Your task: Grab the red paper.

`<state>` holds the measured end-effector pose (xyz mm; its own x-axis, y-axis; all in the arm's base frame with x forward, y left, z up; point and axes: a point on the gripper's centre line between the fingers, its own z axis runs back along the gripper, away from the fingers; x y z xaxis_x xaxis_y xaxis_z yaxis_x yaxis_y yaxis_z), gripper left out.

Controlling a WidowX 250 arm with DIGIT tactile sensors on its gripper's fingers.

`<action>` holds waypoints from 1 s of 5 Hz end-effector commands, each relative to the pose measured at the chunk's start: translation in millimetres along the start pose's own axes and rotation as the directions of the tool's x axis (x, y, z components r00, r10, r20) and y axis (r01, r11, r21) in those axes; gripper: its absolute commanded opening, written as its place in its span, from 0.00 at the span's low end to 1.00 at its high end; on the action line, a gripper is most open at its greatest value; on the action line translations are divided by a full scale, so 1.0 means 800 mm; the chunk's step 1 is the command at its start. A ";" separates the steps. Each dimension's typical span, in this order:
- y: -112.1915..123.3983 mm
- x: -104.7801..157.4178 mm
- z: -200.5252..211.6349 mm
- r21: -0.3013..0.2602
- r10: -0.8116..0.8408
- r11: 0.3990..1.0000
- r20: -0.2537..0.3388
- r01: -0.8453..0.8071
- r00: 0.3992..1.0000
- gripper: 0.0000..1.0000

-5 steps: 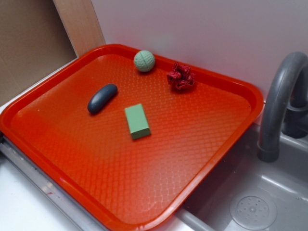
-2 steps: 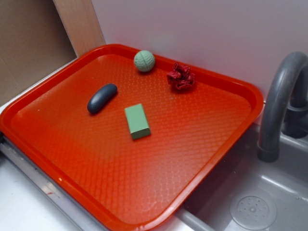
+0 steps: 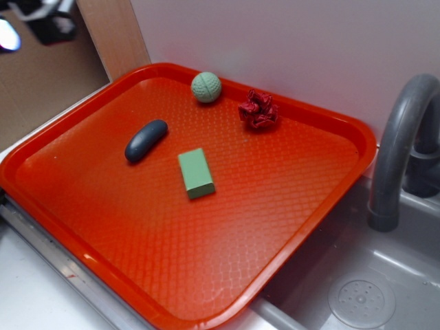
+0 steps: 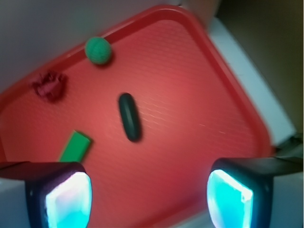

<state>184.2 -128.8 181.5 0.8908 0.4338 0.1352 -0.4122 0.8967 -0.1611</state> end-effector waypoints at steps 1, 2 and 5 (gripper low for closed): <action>-0.073 0.055 -0.041 -0.267 0.192 0.948 0.046 -0.173 0.980 1.00; -0.102 0.056 -0.072 -0.279 0.179 0.948 0.071 -0.153 0.981 1.00; -0.173 0.063 -0.137 -0.409 0.147 0.904 0.018 -0.127 0.989 1.00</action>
<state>297.3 -235.1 74.6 0.8153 0.5711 0.0955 -0.4509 0.7296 -0.5141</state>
